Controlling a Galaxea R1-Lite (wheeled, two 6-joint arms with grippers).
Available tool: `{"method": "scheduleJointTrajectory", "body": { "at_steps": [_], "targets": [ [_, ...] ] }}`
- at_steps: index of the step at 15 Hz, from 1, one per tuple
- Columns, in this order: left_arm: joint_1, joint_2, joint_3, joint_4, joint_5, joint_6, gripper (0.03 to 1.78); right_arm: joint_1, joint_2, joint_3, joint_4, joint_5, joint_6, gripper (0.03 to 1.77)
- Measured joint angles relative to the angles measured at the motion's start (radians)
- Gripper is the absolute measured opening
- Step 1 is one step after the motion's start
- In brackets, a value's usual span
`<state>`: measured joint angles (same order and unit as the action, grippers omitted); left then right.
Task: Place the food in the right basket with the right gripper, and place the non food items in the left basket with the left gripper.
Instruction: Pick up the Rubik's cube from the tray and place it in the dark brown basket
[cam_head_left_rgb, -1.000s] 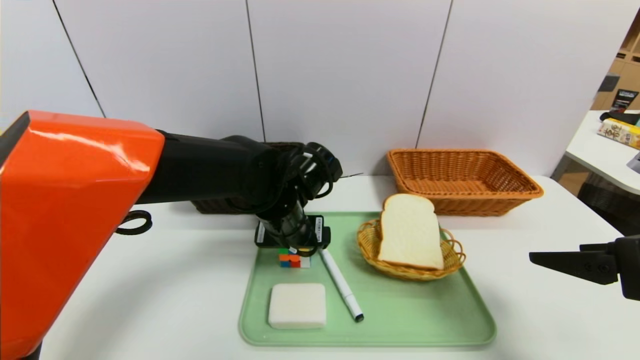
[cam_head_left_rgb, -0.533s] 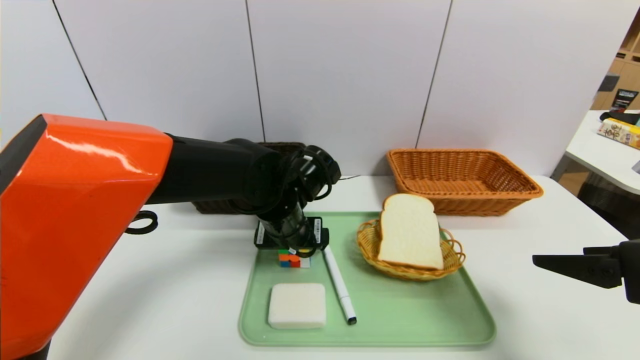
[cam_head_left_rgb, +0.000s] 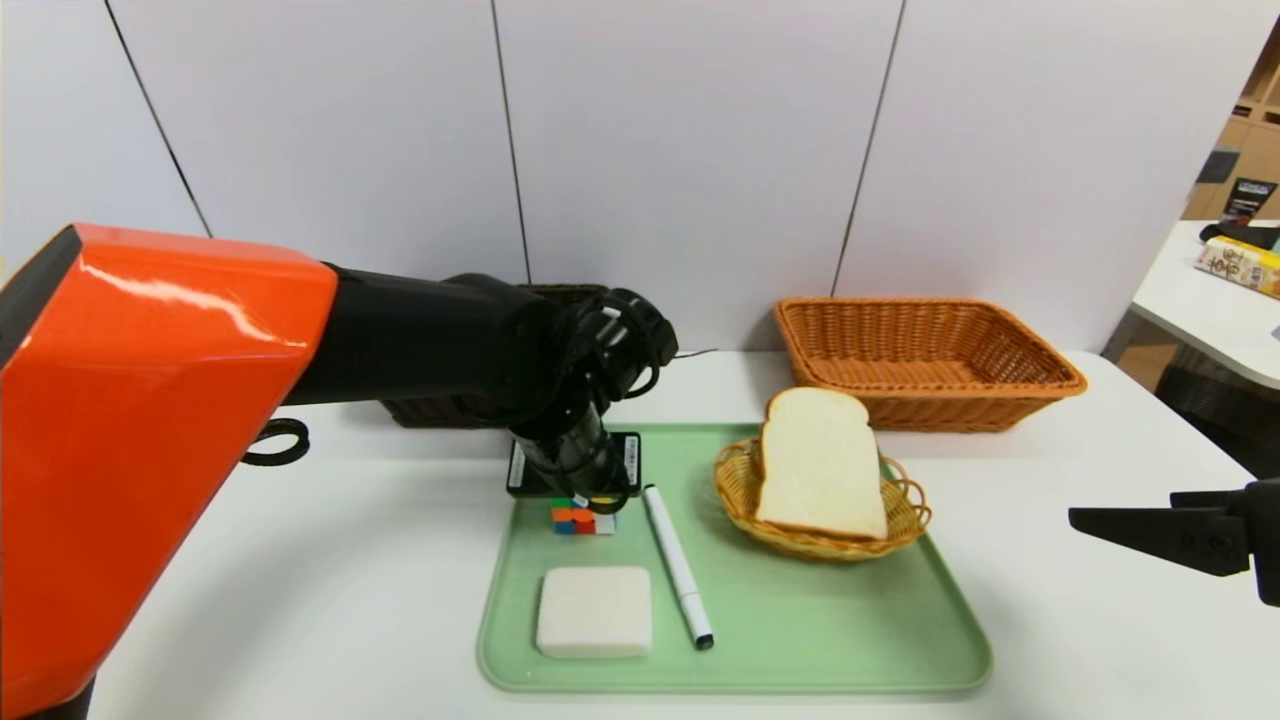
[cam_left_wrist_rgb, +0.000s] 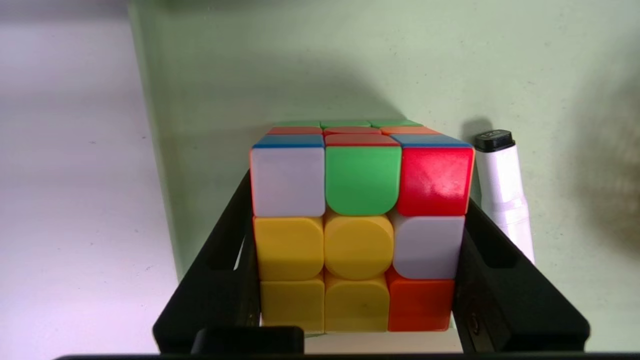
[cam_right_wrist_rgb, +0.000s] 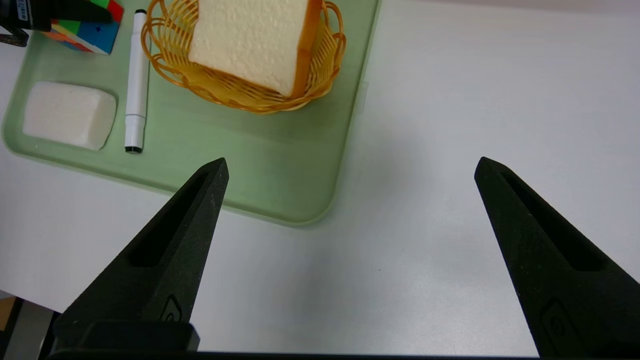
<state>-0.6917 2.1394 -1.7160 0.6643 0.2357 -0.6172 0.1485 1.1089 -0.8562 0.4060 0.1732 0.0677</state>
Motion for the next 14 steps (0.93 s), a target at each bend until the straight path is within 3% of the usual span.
{"method": "scheduleJointTrajectory", "body": {
  "at_steps": [4, 6, 11, 14],
  "targets": [
    [-0.007, -0.105, -0.001, 0.006, 0.025, 0.016, 0.99, -0.007, -0.004, 0.0, 0.001, 0.001, 0.001, 1.7],
    [-0.005, -0.191, -0.012, 0.014, 0.03, 0.07, 0.99, -0.024, -0.004, 0.001, 0.0, 0.004, 0.0, 1.7],
    [0.123, -0.294, -0.196, 0.109, 0.03, 0.333, 0.99, -0.031, -0.004, 0.003, 0.0, 0.004, -0.002, 1.7],
    [0.249, -0.276, -0.223, 0.047, 0.026, 0.493, 0.99, -0.031, -0.004, 0.002, 0.0, 0.004, -0.003, 1.7]
  ]
}}
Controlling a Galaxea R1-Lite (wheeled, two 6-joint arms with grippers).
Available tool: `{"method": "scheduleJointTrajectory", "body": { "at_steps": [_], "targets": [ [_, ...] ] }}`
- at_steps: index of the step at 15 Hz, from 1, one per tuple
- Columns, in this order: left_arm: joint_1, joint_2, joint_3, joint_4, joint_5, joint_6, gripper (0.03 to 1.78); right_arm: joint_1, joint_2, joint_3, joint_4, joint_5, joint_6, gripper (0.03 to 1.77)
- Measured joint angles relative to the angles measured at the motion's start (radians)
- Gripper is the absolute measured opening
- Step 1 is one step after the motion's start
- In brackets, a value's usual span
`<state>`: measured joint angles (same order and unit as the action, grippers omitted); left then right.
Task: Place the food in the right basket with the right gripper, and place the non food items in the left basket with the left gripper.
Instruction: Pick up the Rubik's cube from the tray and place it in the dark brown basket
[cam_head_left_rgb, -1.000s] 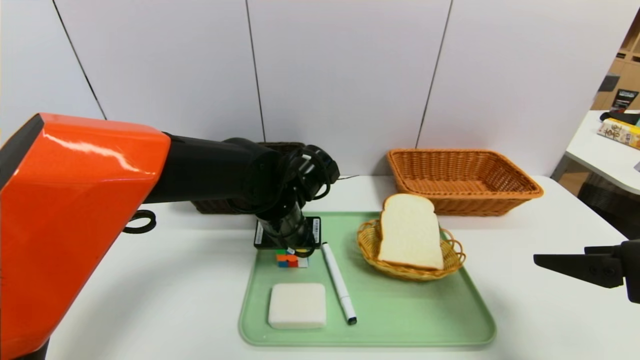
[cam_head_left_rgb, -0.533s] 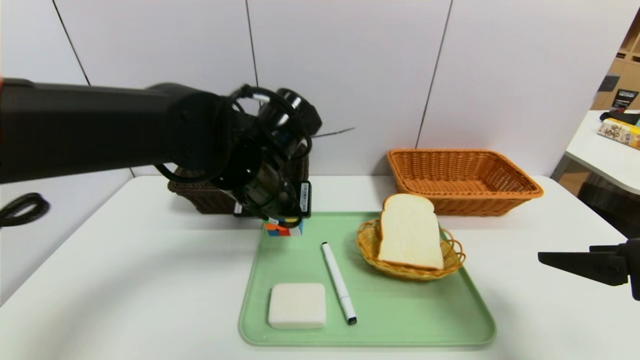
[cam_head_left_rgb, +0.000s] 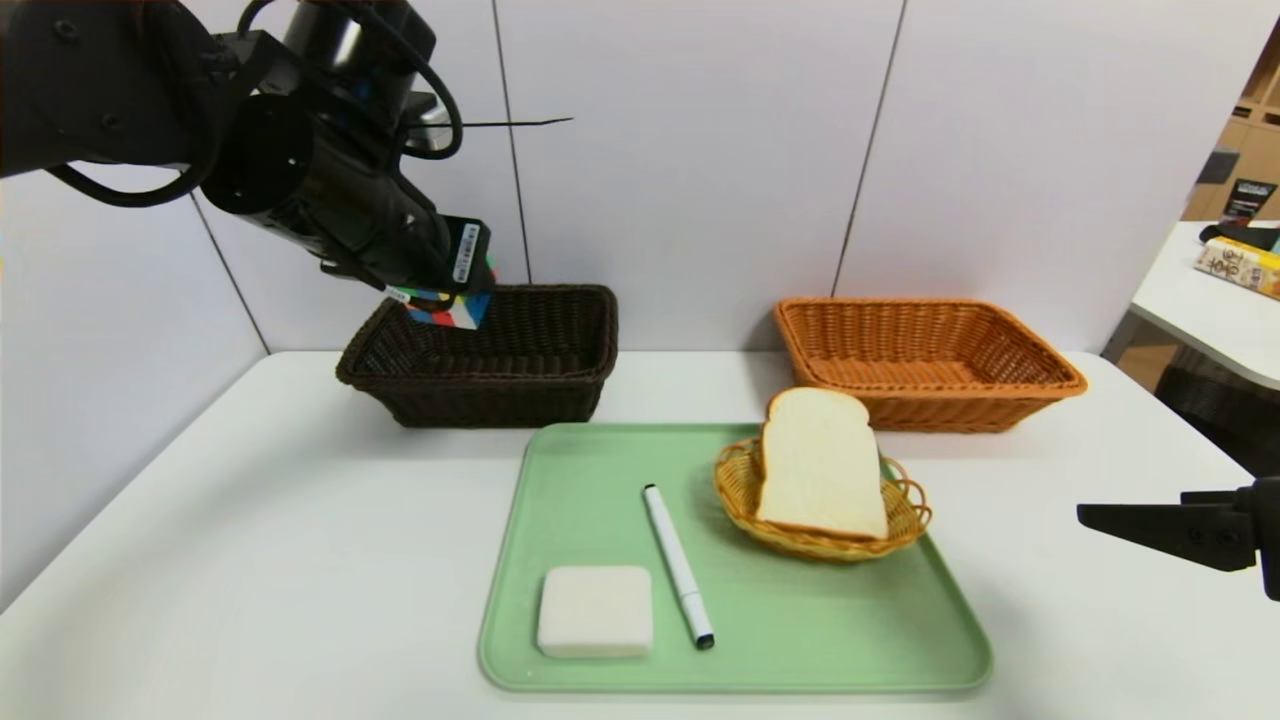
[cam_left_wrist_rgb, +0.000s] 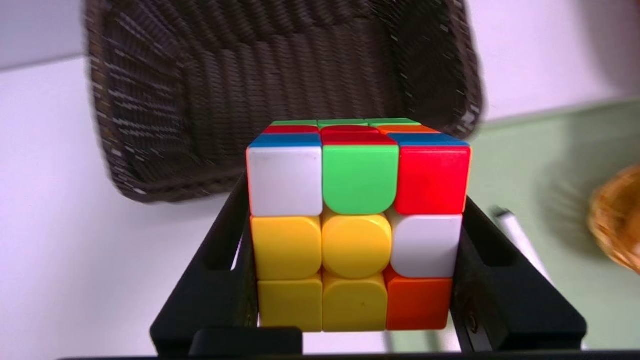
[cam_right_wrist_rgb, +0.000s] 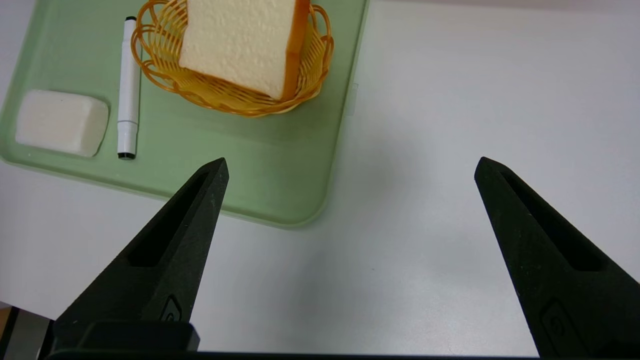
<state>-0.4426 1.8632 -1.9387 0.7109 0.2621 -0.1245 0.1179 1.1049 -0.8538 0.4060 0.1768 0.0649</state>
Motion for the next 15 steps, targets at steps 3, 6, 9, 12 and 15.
{"method": "scheduleJointTrajectory", "body": {
  "at_steps": [3, 6, 9, 12, 15],
  "targets": [
    [0.08, 0.06, -0.005, -0.092, -0.003, 0.092, 0.99, -0.001, 0.0, 0.003, 0.0, -0.001, 0.002, 1.7],
    [0.125, 0.147, -0.005, -0.196, -0.004, 0.13, 0.99, -0.001, -0.002, 0.016, 0.0, -0.002, 0.001, 1.7],
    [0.154, 0.24, -0.005, -0.291, -0.006, 0.133, 0.99, -0.006, -0.007, 0.032, 0.0, -0.002, 0.001, 1.7],
    [0.186, 0.306, -0.005, -0.314, -0.021, 0.13, 0.99, -0.01, -0.013, 0.049, 0.0, -0.001, 0.002, 1.7],
    [0.219, 0.339, -0.005, -0.313, -0.066, 0.127, 0.99, -0.011, -0.014, 0.055, -0.007, 0.0, 0.002, 1.7]
  ]
}}
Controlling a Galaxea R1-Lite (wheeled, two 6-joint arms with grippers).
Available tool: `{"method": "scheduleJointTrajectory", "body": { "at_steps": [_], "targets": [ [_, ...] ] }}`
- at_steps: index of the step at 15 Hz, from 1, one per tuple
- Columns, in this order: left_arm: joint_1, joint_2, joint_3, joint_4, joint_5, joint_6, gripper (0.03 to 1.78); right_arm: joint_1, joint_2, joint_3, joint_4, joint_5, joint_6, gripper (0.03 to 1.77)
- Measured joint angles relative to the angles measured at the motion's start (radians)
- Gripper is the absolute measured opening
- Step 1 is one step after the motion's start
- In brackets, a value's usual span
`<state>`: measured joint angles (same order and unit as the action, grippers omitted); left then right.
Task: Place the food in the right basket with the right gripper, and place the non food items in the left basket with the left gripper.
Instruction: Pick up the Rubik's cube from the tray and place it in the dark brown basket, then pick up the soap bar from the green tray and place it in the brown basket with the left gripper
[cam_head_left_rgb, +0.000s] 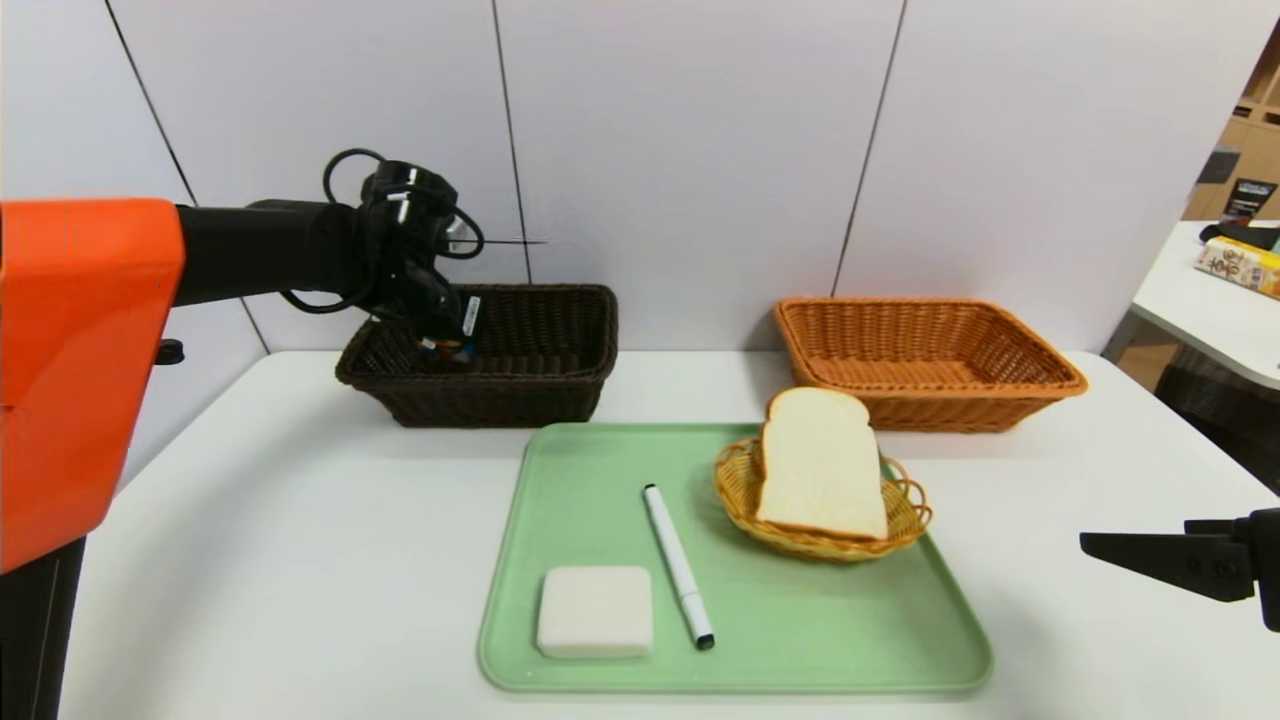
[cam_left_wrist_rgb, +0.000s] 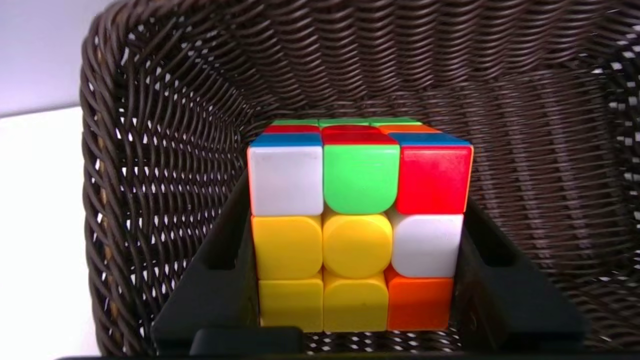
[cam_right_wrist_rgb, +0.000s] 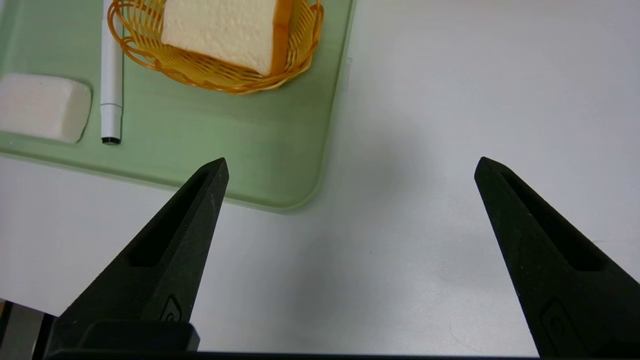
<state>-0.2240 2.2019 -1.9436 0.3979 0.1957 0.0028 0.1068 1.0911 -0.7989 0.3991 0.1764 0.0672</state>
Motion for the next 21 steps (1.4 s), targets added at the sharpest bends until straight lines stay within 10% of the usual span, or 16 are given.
{"method": "scheduleJointTrajectory", "body": {
  "at_steps": [14, 21],
  "targets": [
    [0.02, -0.056, 0.0, 0.008, -0.001, 0.0, 1.51, 0.0, 0.001, 0.018, -0.061, 0.003, 0.001, 1.7],
    [-0.144, -0.298, 0.01, 0.169, 0.001, -0.086, 1.63, 0.0, 0.002, 0.017, -0.067, 0.006, 0.001, 1.7]
  ]
}}
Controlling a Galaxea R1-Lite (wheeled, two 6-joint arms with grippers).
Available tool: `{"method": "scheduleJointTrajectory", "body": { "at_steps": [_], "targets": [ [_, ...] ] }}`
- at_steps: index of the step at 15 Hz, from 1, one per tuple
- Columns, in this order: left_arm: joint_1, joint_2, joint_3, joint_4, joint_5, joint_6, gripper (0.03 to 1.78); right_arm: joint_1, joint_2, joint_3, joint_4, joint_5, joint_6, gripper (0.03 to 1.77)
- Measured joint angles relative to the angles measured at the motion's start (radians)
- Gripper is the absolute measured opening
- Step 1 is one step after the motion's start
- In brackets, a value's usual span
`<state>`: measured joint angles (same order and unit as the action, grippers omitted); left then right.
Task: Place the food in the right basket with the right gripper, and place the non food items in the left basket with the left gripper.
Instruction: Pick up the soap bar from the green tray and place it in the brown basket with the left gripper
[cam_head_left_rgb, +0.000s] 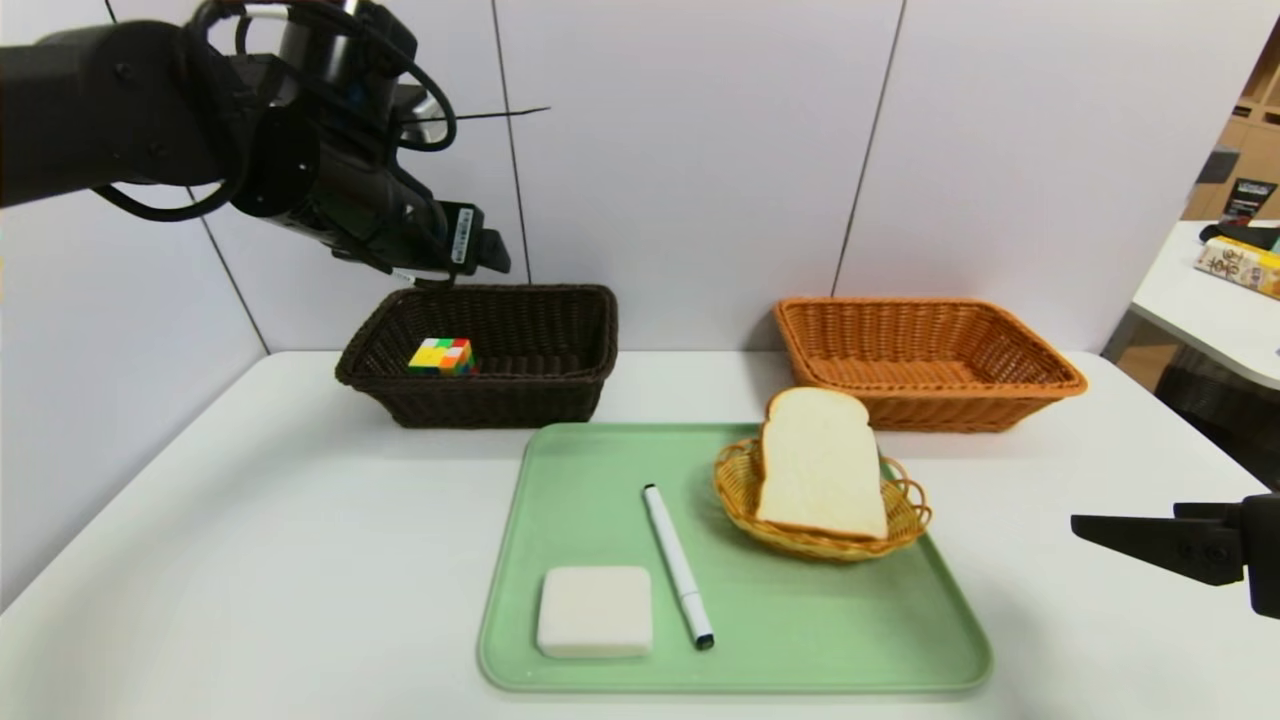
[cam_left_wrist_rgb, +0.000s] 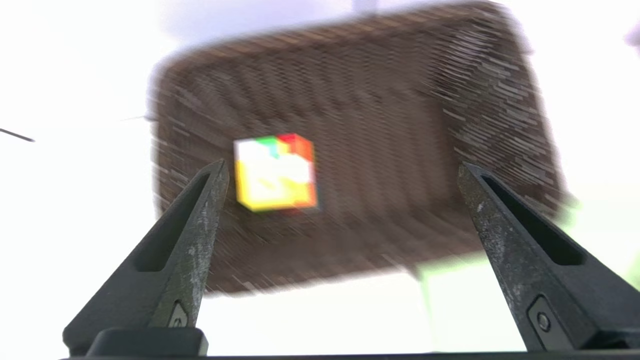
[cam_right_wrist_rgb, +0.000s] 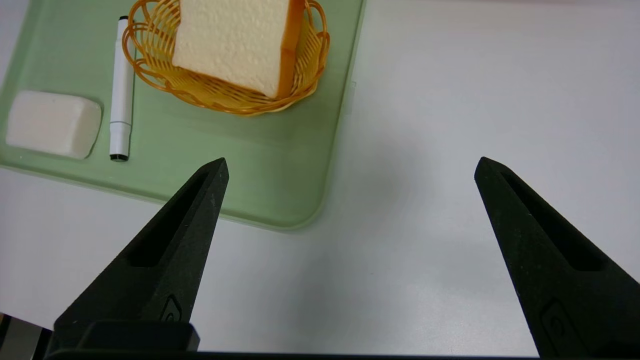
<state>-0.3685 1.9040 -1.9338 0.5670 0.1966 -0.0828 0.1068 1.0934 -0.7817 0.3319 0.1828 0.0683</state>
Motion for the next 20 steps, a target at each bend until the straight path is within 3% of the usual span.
{"method": "scheduleJointTrajectory", "body": {
  "at_steps": [4, 8, 11, 13, 16, 20],
  "targets": [
    [-0.164, -0.102, 0.027, 0.124, -0.005, -0.09, 1.66, 0.0, 0.0, 0.0, -0.001, 0.001, -0.001, 1.7],
    [-0.299, -0.156, 0.156, 0.15, -0.023, -0.094, 1.67, -0.001, -0.002, 0.001, 0.0, 0.001, -0.001, 1.7],
    [-0.337, -0.188, 0.234, 0.152, -0.194, -0.02, 1.68, -0.001, -0.003, 0.001, 0.0, 0.001, -0.001, 1.7],
    [-0.341, -0.209, 0.294, 0.154, -0.34, 0.107, 1.69, 0.0, -0.006, 0.003, 0.002, 0.003, -0.001, 1.7],
    [-0.342, -0.216, 0.386, 0.153, -0.433, 0.316, 1.69, 0.0, -0.01, 0.008, 0.001, 0.004, -0.001, 1.7],
    [-0.338, -0.196, 0.437, 0.148, -0.568, 0.476, 1.69, -0.001, -0.023, 0.032, 0.001, 0.003, -0.001, 1.7]
  ]
}}
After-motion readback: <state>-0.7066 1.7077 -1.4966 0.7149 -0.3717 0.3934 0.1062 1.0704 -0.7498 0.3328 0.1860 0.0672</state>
